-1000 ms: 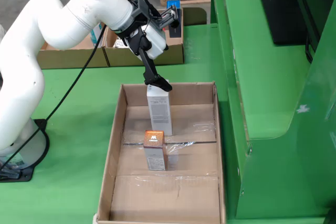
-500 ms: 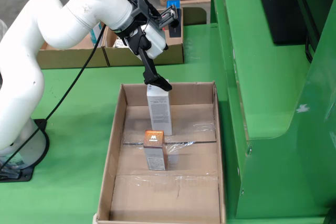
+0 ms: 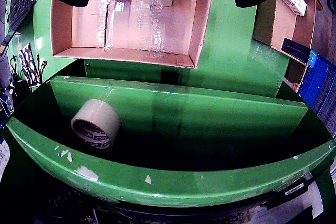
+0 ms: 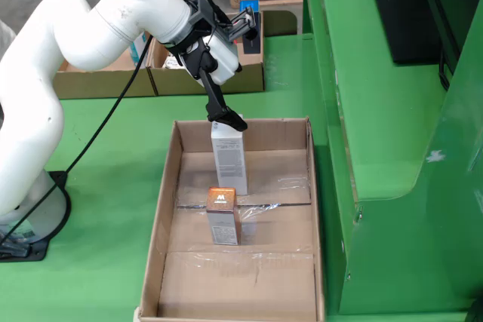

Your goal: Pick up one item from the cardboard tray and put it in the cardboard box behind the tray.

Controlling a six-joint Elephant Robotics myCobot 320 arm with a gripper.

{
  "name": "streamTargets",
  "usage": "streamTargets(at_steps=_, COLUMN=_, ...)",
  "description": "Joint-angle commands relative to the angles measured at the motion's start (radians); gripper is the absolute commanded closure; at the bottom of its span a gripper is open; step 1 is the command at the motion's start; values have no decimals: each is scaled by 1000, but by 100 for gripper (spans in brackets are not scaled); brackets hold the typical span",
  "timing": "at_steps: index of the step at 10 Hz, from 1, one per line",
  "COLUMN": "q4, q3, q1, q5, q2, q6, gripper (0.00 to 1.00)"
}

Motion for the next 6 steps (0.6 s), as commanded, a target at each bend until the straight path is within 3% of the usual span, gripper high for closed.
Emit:
streamTargets(at_steps=1, q4=14, q3=26, q1=5, q5=-8, q2=28, q6=-5, gripper=0)
streamTargets(at_steps=6, q4=33, q3=26, q1=4, q5=-2, q2=-9, q6=3, gripper=0)
